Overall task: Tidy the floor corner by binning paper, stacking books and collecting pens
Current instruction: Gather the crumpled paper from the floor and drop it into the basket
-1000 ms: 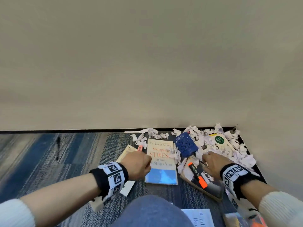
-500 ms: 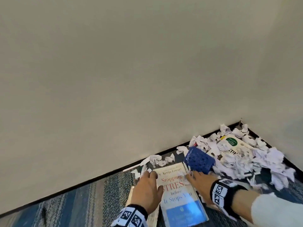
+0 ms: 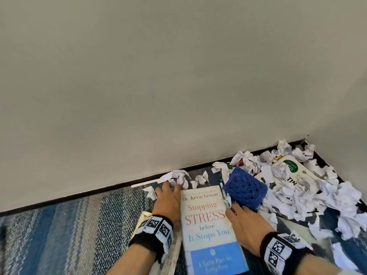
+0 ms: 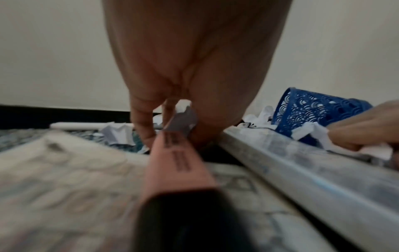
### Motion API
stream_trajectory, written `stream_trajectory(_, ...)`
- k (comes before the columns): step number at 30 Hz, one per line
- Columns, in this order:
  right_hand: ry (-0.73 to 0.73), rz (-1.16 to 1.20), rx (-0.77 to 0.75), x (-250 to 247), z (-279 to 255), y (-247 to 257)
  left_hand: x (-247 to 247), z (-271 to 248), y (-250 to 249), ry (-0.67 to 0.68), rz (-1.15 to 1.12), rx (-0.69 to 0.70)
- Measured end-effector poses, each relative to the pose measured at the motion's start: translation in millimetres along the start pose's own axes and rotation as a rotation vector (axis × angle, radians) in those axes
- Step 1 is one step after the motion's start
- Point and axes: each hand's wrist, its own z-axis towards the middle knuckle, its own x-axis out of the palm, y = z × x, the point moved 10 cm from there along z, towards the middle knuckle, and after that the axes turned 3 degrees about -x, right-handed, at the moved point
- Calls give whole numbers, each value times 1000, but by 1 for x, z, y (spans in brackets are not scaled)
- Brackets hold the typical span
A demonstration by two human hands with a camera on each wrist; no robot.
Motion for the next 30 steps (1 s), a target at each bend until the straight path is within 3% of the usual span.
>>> stream_trajectory(5,-188,73,18,-51,16,11,-35,0,30,-260,-346,-47)
stream_trajectory(9,-298,162,117,-97,41,8,-53,-5,48,-388,-442,-134)
stream_trajectory(14,-237,27,88,-107,83,19,-38,6,78,-299,-324,-366)
stream_trajectory(17,-281,-63,118,-115,94,20,-24,10,83,-232,-254,-429)
stream_trajectory(20,-301,-81,196,-126,92,12,-18,15,71,-210,-292,-366)
stream_trajectory(23,-391,110,216,-142,86,4,-20,20,49,-193,-289,-198)
stream_trajectory(26,-441,251,125,-148,89,13,-20,23,32,-156,-171,-75)
stream_trajectory(30,-336,186,16,-119,108,37,-18,22,25,-102,-98,-14)
